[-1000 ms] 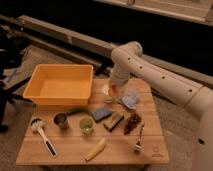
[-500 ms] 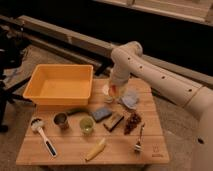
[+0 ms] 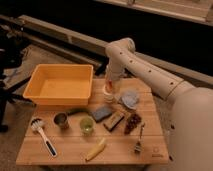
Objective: Place apple in paper cup
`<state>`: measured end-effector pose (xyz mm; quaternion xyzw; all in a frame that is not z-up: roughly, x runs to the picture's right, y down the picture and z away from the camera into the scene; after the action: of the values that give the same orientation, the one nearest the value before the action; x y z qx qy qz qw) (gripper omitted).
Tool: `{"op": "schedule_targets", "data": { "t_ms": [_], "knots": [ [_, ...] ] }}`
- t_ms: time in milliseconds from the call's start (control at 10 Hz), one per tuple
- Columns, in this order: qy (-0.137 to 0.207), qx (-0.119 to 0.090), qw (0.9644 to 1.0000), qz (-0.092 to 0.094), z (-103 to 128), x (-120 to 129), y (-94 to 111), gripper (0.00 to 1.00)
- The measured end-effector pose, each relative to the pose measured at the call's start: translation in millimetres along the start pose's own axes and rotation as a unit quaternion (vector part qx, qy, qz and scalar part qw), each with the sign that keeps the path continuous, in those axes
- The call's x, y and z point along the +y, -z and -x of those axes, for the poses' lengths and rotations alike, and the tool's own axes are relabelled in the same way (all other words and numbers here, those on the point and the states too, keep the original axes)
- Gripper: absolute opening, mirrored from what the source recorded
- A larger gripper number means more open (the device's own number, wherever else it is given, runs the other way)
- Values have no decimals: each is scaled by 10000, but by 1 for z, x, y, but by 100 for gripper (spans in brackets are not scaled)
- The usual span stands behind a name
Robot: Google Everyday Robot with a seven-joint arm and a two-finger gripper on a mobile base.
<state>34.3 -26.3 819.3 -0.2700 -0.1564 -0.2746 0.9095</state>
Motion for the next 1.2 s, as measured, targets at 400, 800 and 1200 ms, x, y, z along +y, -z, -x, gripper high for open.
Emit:
{"op": "schedule_targets", "data": {
  "t_ms": [400, 800, 1200],
  "knots": [
    [-12, 33, 10000, 63, -5, -17, -17, 0],
    [-124, 143, 9998, 97, -14, -26, -27, 22],
    [-197, 274, 9993, 187, -22, -31, -33, 60]
  ]
}}
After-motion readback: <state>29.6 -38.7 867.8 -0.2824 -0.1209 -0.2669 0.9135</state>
